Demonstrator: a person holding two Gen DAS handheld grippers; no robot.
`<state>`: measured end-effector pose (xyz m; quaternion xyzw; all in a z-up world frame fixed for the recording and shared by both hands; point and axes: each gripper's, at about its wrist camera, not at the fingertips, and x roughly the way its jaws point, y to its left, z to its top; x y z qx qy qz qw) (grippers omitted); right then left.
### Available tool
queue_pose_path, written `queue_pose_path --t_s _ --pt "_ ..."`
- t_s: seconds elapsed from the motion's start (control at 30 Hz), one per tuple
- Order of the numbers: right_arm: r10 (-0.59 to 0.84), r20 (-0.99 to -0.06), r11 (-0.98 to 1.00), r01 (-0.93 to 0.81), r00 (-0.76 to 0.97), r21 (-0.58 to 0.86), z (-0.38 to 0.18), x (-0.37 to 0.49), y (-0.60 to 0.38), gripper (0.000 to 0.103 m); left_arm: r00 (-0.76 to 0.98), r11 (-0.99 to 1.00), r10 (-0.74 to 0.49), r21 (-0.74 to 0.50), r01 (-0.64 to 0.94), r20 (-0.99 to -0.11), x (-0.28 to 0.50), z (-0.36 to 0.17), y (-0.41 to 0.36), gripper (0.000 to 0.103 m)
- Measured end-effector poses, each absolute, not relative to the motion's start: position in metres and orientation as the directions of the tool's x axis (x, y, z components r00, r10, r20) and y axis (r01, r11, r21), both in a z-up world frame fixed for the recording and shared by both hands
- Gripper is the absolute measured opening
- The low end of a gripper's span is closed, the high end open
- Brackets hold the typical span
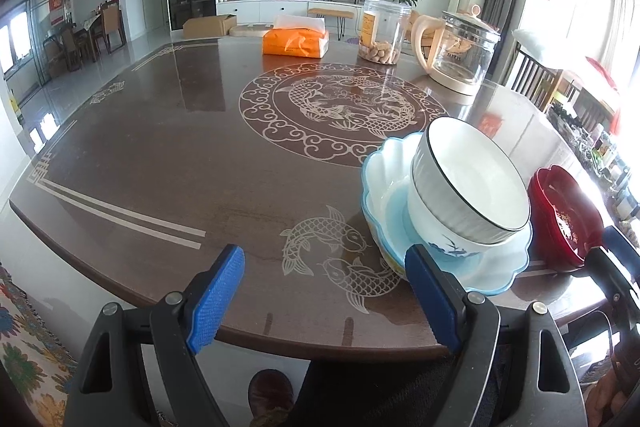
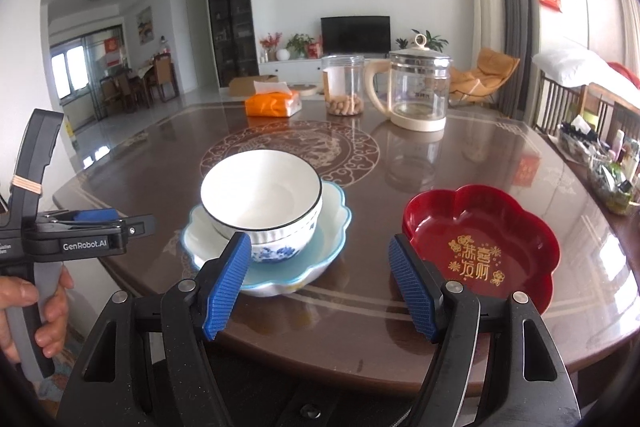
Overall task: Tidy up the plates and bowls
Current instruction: 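Pull both tools back from the nested bowls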
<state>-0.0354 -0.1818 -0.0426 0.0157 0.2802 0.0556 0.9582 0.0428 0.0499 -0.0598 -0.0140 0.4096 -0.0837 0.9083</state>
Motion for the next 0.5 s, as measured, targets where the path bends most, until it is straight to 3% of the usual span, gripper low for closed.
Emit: queue_pose_path --t_s 0.5 --pt "0.118 -0.577 0.993 -0.103 0.809 0.057 -0.0509 -0.0328 -0.1765 0.075 0.644 0.992 -0.111 -0.044 0.120 -0.757 0.0477 -0.0677 0.0502 0.082"
